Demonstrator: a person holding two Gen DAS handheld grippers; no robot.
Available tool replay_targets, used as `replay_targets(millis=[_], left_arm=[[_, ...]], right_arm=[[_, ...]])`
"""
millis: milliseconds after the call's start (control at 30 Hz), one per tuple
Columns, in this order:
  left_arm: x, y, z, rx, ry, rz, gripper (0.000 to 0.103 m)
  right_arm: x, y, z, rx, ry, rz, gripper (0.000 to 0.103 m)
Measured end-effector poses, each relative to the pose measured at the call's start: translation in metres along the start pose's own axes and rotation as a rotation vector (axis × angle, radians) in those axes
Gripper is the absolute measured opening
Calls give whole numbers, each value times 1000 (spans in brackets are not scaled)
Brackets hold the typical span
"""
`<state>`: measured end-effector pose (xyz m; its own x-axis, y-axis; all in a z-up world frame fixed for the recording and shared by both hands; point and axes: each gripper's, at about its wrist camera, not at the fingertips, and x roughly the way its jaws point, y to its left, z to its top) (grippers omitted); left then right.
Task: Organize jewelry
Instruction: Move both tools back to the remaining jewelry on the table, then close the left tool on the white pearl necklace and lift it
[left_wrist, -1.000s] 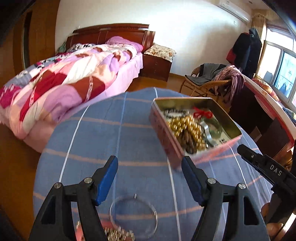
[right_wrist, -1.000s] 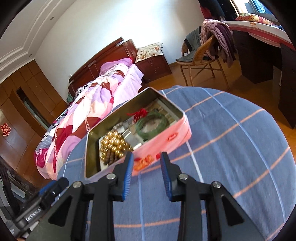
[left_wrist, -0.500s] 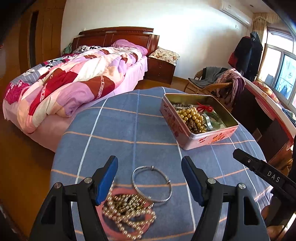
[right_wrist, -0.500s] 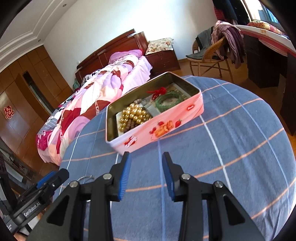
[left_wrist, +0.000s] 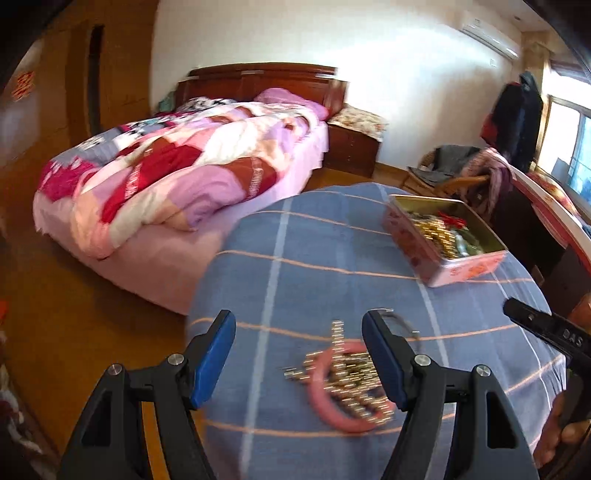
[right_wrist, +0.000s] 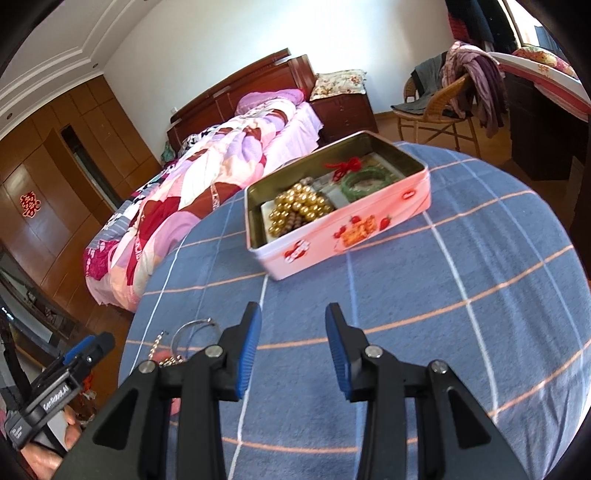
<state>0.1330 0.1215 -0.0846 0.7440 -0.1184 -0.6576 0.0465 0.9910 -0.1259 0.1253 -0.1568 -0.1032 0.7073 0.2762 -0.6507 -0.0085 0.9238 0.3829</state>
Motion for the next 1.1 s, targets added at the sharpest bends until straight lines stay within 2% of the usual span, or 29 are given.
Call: replay_targets(millis=[100,233,267,300,367,400,433,633,867,967,1000,1100], left_arm=[[0,14,-3,-42,13,-10,71],[-1,15,-8,-18,18,-2,71],[-1,13,-10,-3,23,-21,71],[-3,12,-12,9,26,-36,67],[-4,6,-17,51,39,-82,50],[-4,3,-19,65,47,-103,36],[-4,-1,-22,81,59,-129,30],[-4,-25,-29,158,77,-223,30],[16,-36,-38,157,160,-231,33],[19,-42,-41,187,171,-220,51],[20,-43,-42,189,173,-218,54],[24,-44,-41,192,183,-206,54]], right_arm=[[5,7,-4,-14,23,17,41],[6,15,-9,-37,36,26,41],[6,17,-10,-40,37,27,41],[6,18,-11,-42,39,30,41],[6,20,-11,-44,43,34,41],[7,22,-12,-48,44,36,41],[7,22,-13,-50,45,36,41],[8,26,-18,-54,61,43,41],[10,25,-19,-50,66,50,41],[12,25,-19,-44,72,51,41],[13,24,-18,-42,75,53,41],[14,24,-19,-38,79,53,41]])
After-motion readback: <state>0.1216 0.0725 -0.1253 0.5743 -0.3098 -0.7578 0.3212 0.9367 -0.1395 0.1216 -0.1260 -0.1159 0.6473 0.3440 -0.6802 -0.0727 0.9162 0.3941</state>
